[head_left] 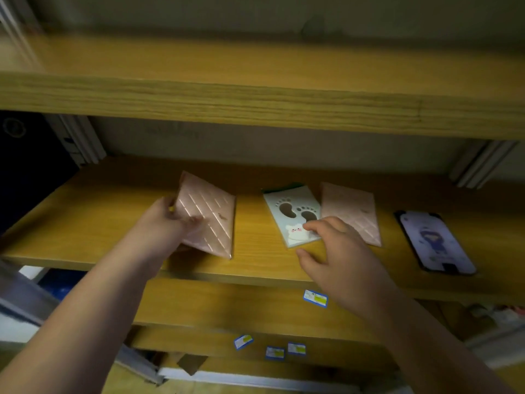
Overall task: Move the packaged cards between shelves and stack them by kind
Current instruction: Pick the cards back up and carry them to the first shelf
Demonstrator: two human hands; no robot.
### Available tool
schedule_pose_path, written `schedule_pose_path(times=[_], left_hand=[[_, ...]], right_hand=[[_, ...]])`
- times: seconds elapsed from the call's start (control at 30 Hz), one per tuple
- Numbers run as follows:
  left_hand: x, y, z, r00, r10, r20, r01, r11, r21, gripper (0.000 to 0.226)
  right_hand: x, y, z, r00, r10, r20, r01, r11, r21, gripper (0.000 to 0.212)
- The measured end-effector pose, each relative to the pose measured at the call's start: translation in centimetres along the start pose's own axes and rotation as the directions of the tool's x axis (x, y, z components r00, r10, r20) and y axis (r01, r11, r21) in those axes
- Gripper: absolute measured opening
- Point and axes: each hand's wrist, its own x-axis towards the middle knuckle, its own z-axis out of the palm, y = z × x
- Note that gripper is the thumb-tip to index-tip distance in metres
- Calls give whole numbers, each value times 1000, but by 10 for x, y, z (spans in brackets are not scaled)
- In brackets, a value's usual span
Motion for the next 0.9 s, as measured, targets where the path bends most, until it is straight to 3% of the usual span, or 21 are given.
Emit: schedule_pose_path(times=[0.13, 0.3, 0.4, 0.57, 0.9], left_hand=[[-21, -4, 8, 996, -15, 87, 30, 984, -177, 27], [-40, -2, 15, 990, 9, 140, 42, 935, -353, 25], [-43, -3, 16, 993, 34, 117, 11, 932, -363, 24], [-45, -4, 17, 995, 30, 92, 7, 926, -378, 24], [-42, -6, 20, 995, 47, 86, -8, 915, -404, 24]], right_hand=[[32, -4, 10, 996, 84, 26, -79, 986, -148, 55], [52, 1, 25, 975, 213, 55, -167, 879, -448, 81], [57, 6, 28, 969, 236, 73, -175, 865, -470, 96], [71, 12, 21, 935, 275, 223, -147, 874, -463, 119], [93, 5, 23, 911, 321, 258, -174, 868, -465, 134]])
